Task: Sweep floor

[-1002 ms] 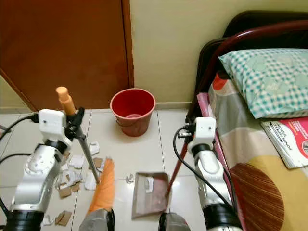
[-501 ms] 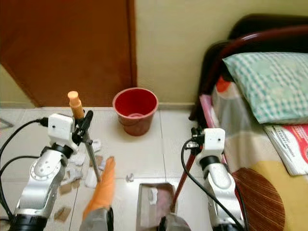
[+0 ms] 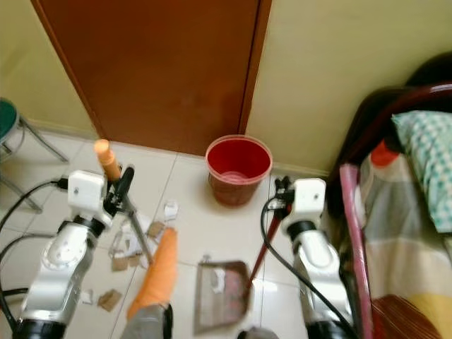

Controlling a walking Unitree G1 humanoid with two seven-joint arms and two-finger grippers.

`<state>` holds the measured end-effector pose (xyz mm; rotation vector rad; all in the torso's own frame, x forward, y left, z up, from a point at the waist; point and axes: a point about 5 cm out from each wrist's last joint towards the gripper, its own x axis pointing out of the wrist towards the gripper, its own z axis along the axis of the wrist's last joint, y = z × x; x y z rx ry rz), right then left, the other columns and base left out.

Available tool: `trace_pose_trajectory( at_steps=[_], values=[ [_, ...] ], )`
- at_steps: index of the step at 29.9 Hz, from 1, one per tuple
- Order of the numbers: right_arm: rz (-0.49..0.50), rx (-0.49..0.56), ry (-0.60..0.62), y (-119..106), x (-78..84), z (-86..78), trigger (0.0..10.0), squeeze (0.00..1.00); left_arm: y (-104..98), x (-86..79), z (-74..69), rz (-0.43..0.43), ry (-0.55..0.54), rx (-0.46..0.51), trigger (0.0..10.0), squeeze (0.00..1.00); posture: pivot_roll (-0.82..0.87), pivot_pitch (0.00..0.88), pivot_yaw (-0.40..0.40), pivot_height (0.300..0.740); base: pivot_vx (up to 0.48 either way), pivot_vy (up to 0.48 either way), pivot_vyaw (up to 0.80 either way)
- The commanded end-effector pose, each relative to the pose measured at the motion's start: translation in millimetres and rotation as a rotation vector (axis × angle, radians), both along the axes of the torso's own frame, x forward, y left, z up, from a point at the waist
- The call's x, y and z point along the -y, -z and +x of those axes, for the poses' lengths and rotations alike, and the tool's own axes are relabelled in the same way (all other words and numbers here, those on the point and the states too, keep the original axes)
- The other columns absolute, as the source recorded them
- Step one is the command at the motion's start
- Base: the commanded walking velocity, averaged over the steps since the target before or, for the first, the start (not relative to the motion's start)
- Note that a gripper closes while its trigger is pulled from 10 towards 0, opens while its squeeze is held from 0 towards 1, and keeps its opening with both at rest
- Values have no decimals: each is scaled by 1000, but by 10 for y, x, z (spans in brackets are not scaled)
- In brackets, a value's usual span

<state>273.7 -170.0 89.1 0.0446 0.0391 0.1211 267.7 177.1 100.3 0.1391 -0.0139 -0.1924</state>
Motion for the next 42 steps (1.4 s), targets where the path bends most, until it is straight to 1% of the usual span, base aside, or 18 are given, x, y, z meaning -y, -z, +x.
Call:
trace_pose_trajectory(
  at_steps=[1,15,22,26,33,36,37,38,39,42],
  values=[
    [-10,22,30,-66,82,10,10000,0,-28,46,21,22,18,16,10000,0,0,101,-44,740,277,0,0],
    [-17,23,30,-60,80,13,10000,0,-33,107,16,16,24,16,10000,0,-1,101,-45,740,272,0,0],
    [-21,22,32,-58,78,27,10000,0,-47,107,21,18,19,14,10000,0,-2,104,-44,740,0,0,0],
    [-14,31,31,-93,70,49,10000,0,-48,101,19,24,12,10,10000,0,1,105,-43,740,0,0,0],
    [19,60,39,-207,58,123,10000,0,-20,60,6,43,-7,-4,10000,0,1,105,-43,740,0,0,0],
    [60,101,41,-382,23,224,10000,0,4,4,16,55,-32,-17,10000,0,2,96,-48,740,0,0,0],
    [60,101,41,-382,23,224,10000,0,4,4,16,55,-32,-17,10000,0,2,96,-48,740,0,0,0],
    [72,115,40,-439,12,256,10000,0,10,-9,19,56,-40,-20,10000,0,3,95,-49,740,0,0,0],
    [100,139,38,-543,-12,309,10000,0,21,-28,21,60,-55,-26,10000,0,3,95,-49,740,0,0,0],
    [112,147,35,-584,-22,328,10000,0,26,-33,19,63,-60,-30,10000,0,3,95,-49,740,0,0,0]
  ],
)
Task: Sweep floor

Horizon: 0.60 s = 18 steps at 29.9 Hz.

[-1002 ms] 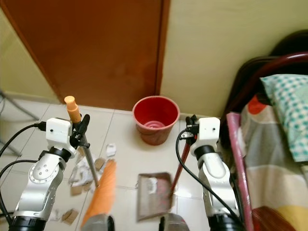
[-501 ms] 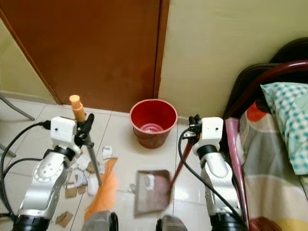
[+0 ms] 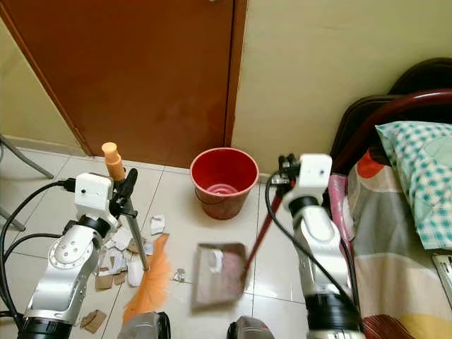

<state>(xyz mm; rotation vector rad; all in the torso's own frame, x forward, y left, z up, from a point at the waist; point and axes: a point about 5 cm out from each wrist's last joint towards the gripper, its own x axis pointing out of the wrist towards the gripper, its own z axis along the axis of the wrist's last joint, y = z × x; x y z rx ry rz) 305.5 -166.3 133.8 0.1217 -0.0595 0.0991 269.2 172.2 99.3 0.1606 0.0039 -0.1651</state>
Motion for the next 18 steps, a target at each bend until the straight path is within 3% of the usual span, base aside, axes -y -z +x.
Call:
trace_pose_trajectory(
  at_steps=[1,5,8,18],
  values=[
    [49,64,1,-193,-5,37,10000,0,25,-79,3,37,-33,-20,10000,0,-2,92,-46,740,0,0,0],
    [74,90,-18,-311,-40,90,10000,0,41,-71,0,34,-34,-26,10000,0,-2,92,-46,740,0,0,0],
    [106,148,-30,-559,-56,204,10000,0,52,-49,8,28,-34,-31,10000,0,-9,90,-45,740,0,0,0],
    [169,210,-47,-858,-92,338,10000,0,83,-27,7,15,-36,-40,10000,0,-11,91,-46,740,0,0,0]
  ],
)
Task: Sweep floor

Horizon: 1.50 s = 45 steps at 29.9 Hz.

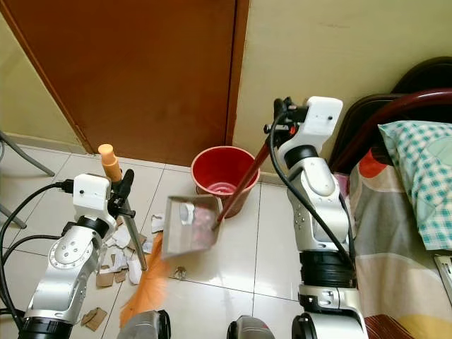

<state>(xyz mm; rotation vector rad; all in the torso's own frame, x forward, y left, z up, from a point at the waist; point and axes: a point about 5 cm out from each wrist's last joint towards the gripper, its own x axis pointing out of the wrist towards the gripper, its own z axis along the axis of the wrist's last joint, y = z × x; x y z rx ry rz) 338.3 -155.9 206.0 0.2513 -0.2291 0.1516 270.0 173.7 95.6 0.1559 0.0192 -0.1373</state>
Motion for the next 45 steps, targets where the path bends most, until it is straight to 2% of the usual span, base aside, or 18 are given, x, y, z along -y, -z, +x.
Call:
trace_pose_trajectory(
  at_steps=[1,2,7,13,18,19,23,24,25,26,27,29,31,33,34,36,41,45],
  values=[
    [65,55,-6,-222,10,38,10000,0,48,-7,3,16,-7,-27,10000,0,-13,92,-47,740,0,0,0],
    [65,55,-6,-222,10,38,10000,0,48,-7,3,16,-7,-27,10000,0,-13,92,-47,740,0,0,0],
    [113,138,-10,-589,25,121,10000,0,61,6,9,12,-3,-30,10000,0,-17,93,-46,740,0,0,0],
    [106,227,-15,-868,33,191,10000,0,72,38,26,3,6,-32,10000,0,-17,93,-46,740,0,0,0],
    [-10,352,-6,-1132,5,198,10000,0,70,67,27,0,14,-31,10000,0,-17,95,-41,740,0,0,0],
    [-71,397,5,-1202,-4,188,10000,0,77,71,20,0,16,-34,10000,0,-17,95,-41,740,0,0,0],
    [-137,439,11,-1255,-21,182,10000,0,88,72,15,1,18,-37,10000,0,-17,95,-41,740,0,0,0],
    [-206,473,21,-1275,-35,179,10000,0,92,73,15,2,18,-39,10000,0,-17,95,-41,740,0,0,0],
    [-247,489,27,-1269,-51,173,10000,0,94,76,16,2,19,-40,10000,0,-17,95,-41,740,0,0,0],
    [-247,489,27,-1269,-51,173,10000,0,94,76,16,2,19,-40,10000,0,-17,95,-41,740,0,0,0],
    [-321,519,26,-1239,-105,154,10000,0,95,83,16,4,22,-42,10000,0,-12,102,-41,740,0,0,0],
    [-346,529,20,-1227,-130,144,10000,0,94,86,15,5,23,-42,10000,0,-12,102,-41,740,0,0,0],
    [-481,591,-23,-1128,-324,72,10000,0,93,95,18,11,29,-42,10000,0,-13,104,-41,740,0,0,0],
    [-515,605,-40,-1093,-371,55,10000,0,94,98,19,13,30,-42,10000,0,-13,104,-41,740,0,0,0],
    [-573,624,-78,-1024,-454,22,10000,0,96,105,21,15,32,-43,10000,0,-13,104,-41,740,0,0,0],
    [-601,633,-100,-982,-498,2,10000,0,96,109,20,16,34,-43,10000,0,-13,106,-41,740,0,0,0],
    [-732,654,-228,-694,-685,-96,10000,0,98,126,12,19,37,-43,10000,0,-10,107,-45,740,0,0,0],
    [-761,655,-244,-624,-694,-120,10000,0,104,129,7,20,36,-45,10000,0,-10,107,-45,740,0,0,0]
  ],
)
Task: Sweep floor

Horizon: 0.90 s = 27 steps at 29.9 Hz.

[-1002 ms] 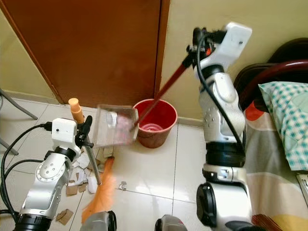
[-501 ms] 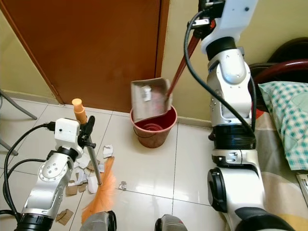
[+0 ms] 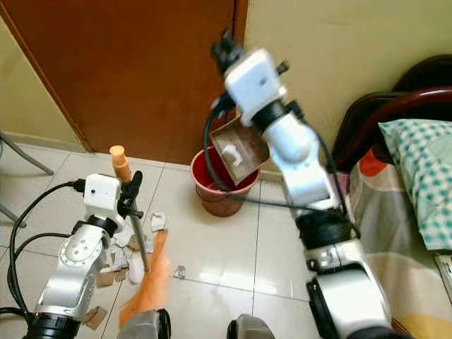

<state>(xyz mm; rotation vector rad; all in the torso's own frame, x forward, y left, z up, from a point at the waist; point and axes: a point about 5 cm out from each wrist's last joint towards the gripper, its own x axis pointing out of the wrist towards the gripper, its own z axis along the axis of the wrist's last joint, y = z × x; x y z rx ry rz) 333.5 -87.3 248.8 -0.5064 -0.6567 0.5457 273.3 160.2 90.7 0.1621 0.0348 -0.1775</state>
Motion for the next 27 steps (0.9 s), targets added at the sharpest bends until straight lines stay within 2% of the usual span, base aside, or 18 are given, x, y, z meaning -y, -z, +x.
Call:
trace_pose_trajectory(
  at_steps=[1,6,9,12,16,17,18,22,26,27],
  values=[
    [-31,123,-24,-187,-6,-79,10000,0,56,-4,-27,14,-2,-27,10000,0,-10,107,-45,740,0,0,0],
    [-25,157,-14,-259,10,-64,10000,0,54,20,-10,13,5,-26,10000,0,-19,103,-41,740,0,0,0],
    [37,196,-3,-434,14,-47,10000,0,51,28,3,14,8,-25,10000,0,-20,100,-41,740,0,0,0],
    [159,239,-6,-691,-6,-62,10000,0,46,32,11,14,10,-22,10000,0,-19,97,-41,740,0,0,0],
    [331,174,-84,-847,-88,-97,10000,0,40,32,12,16,10,-20,10000,0,-10,96,-43,740,0,0,0],
    [388,131,-112,-843,-120,-104,10000,0,38,26,10,17,9,-19,10000,0,-10,96,-43,740,0,0,0],
    [388,131,-112,-843,-120,-104,10000,0,38,26,10,17,9,-19,10000,0,-10,96,-43,740,0,0,0],
    [491,26,-136,-762,-150,-89,10000,0,37,6,0,21,4,-19,10000,0,-1,96,-45,740,0,0,0],
    [561,-102,-130,-561,-127,-118,10000,0,34,-5,-6,25,2,-18,10000,0,7,98,-45,740,0,0,0],
    [579,-155,-109,-431,-89,-151,10000,0,32,-9,-11,26,3,-18,10000,0,6,98,-45,740,0,0,0]
  ],
)
